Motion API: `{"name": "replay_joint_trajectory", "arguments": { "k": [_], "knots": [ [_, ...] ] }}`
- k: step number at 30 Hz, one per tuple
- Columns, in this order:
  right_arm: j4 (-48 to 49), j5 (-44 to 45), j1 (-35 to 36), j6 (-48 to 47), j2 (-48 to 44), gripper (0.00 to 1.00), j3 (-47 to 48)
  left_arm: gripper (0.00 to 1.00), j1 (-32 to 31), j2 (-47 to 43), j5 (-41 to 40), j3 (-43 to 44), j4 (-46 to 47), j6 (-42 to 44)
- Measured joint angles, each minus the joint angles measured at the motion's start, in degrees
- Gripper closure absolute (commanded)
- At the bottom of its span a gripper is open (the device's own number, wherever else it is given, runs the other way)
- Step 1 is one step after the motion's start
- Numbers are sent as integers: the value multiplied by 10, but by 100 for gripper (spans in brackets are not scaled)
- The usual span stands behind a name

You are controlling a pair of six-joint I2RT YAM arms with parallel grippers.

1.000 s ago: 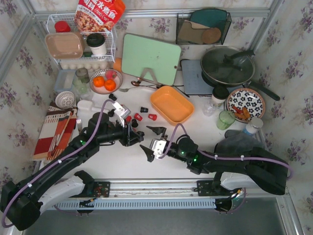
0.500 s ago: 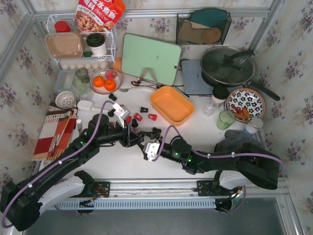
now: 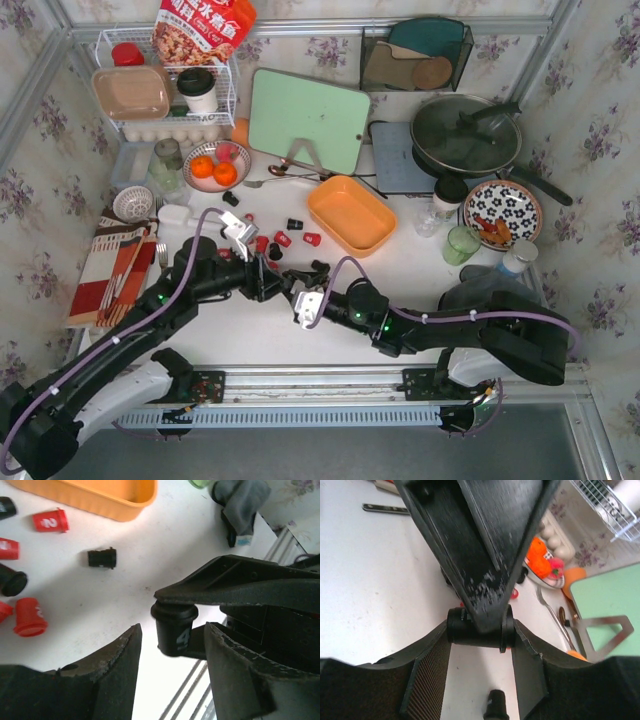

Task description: Mix the coffee capsules in the storage basket

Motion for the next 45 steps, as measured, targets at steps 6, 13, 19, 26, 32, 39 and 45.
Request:
{"name": "replay_joint_trajectory", "arguments": {
  "k": [6,13,19,26,32,39,45],
  "knots": [
    [-12,56,-16,18,4,72,-7,34,0,-49,-89,-9,-31,-5],
    [-57,120,-89,108,-2,69,8,34,1,-74,-240,-16,-96,-31],
    [-125,185,-167,224,-1,61,56,34,3,-34,-317,-10,-149,-57],
    [-248,219,-245,367,35,49,127,34,3,-6,-343,0,-162,-67],
    [-344,218,-282,456,73,35,163,34,4,-10,-353,1,-168,-70],
    [-395,206,-296,498,91,20,175,34,4,-26,-364,-1,-177,-70],
    [-437,196,-290,503,76,27,200,34,4,-42,-375,-6,-183,-70]
  ]
}}
